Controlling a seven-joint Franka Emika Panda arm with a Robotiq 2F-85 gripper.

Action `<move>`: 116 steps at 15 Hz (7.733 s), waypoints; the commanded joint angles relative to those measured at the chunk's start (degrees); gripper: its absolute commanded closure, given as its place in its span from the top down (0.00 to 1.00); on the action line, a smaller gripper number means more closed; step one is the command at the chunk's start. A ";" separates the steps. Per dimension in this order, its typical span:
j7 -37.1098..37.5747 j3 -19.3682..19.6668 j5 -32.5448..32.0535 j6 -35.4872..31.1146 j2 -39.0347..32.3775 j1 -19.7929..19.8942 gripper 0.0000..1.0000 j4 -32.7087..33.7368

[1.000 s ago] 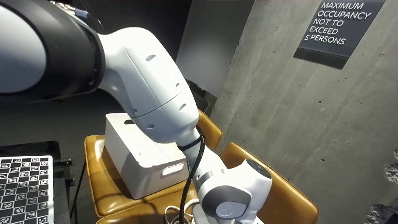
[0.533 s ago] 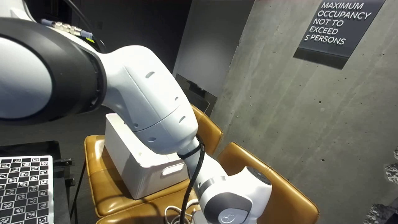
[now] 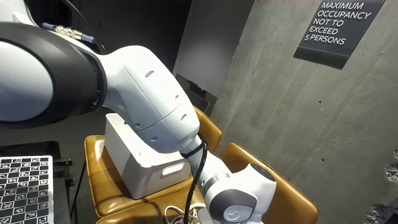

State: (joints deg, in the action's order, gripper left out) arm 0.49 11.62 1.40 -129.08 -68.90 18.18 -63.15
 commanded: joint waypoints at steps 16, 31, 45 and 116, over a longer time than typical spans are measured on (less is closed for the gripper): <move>1.34 0.28 -5.48 2.47 45.12 -8.60 0.03 -35.00; 2.17 -0.78 -5.59 8.95 49.26 -8.18 0.02 -37.30; 5.41 -8.38 -1.30 29.86 68.09 -15.23 0.02 -18.37; -7.78 -3.94 1.17 1.35 16.83 -2.36 1.00 -12.92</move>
State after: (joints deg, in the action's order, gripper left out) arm -8.69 7.25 3.96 -128.24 -47.75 15.19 -81.32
